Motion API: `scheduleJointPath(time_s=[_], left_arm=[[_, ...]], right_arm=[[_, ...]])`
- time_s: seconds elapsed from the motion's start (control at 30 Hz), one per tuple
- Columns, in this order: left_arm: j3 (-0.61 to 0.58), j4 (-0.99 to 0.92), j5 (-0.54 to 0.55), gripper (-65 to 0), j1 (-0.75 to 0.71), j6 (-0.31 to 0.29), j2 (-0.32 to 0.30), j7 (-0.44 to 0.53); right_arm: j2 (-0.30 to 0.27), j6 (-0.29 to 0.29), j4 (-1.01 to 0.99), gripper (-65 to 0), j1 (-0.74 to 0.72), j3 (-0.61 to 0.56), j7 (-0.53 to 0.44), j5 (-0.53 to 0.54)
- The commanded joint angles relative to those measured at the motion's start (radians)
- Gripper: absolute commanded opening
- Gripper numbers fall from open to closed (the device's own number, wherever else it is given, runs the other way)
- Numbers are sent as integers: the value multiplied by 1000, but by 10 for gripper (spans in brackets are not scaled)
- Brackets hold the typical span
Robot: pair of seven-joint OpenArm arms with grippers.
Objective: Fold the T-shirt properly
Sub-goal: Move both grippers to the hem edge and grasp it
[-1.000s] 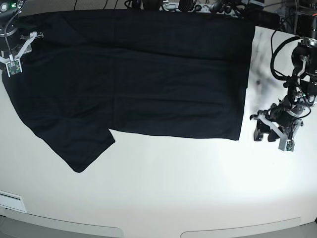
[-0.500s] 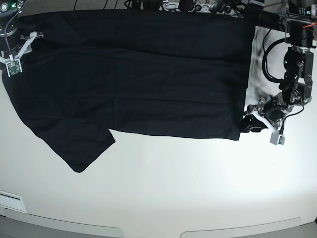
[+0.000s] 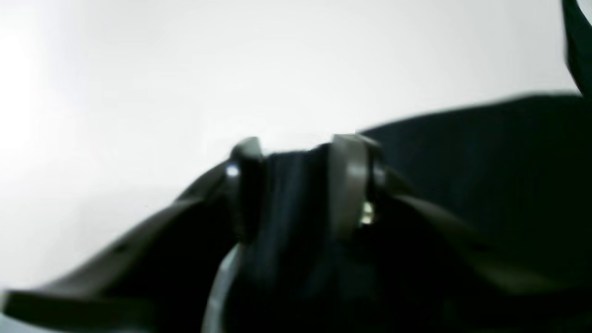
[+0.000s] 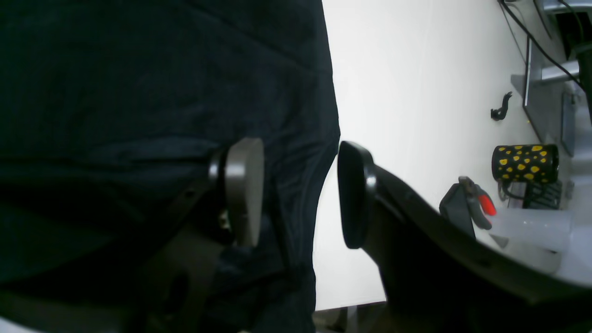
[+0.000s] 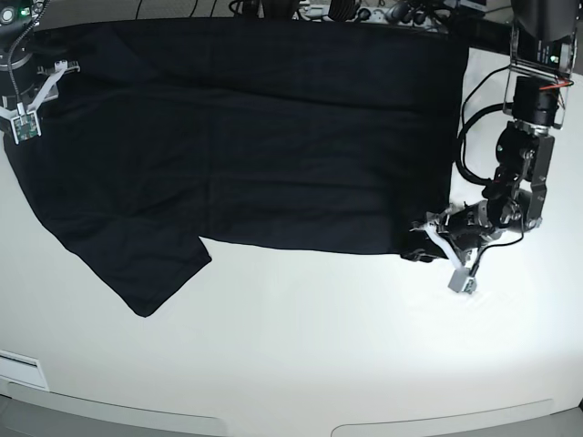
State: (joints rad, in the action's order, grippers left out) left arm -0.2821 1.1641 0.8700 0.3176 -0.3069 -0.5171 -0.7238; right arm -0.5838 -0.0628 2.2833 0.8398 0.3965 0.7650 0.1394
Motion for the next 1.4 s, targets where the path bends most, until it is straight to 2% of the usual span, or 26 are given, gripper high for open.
scheduleJointPath(time_s=[0.0, 0.03, 0.07, 0.3, 0.4, 0.53, 0.6, 0.7, 0.83, 0.93, 1.17, 1.3, 1.37], left_arm=[[-21, -8, -42, -563, -18, 12, -1, -118], [-21, -8, -42, -625, -18, 11, 0, -119], [-21, -8, -43, -650, -18, 11, -1, -119], [-21, -8, -48, -650, -18, 10, -1, -122], [-21, -8, -50, -650, -18, -10, -1, -118], [-21, -8, -50, -650, -18, -30, -1, -119], [-21, -8, -50, -650, -18, -34, -1, -119], [-21, -8, -50, -650, -18, -35, -1, -119], [-21, -8, -50, -650, -18, -35, -1, -118], [-21, -8, -50, -650, -18, -35, -1, -118], [-21, -8, -50, -650, -18, -35, -2, -119], [-21, -8, -49, -650, -18, -35, -1, -119], [-21, -8, -49, -650, -18, -35, -1, -119]], right_arm=[[-15, 11, 13, -361, -8, 10, -32, -6], [-15, 11, 13, -361, -17, 10, -37, -6], [-15, 9, 13, -361, -31, 10, -47, -5], [-15, -37, -12, -360, -212, 10, -167, 140], [-15, -107, -99, -360, -342, 10, -171, 250], [-15, -221, -351, -360, -532, 7, -170, 428], [-15, -272, -507, -343, -638, 7, -143, 504], [-15, -353, -739, -333, -806, 7, -45, 627], [-15, -411, -1026, -333, -1015, 1, 71, 787], [-15, -433, -1208, -333, -1137, -34, 97, 811], [-14, -502, -1554, -333, -1329, -208, 72, 763], [-14, -521, -1612, -333, -1350, -262, 32, 743], [-12, -556, -1611, -333, -1350, -268, 43, 743]])
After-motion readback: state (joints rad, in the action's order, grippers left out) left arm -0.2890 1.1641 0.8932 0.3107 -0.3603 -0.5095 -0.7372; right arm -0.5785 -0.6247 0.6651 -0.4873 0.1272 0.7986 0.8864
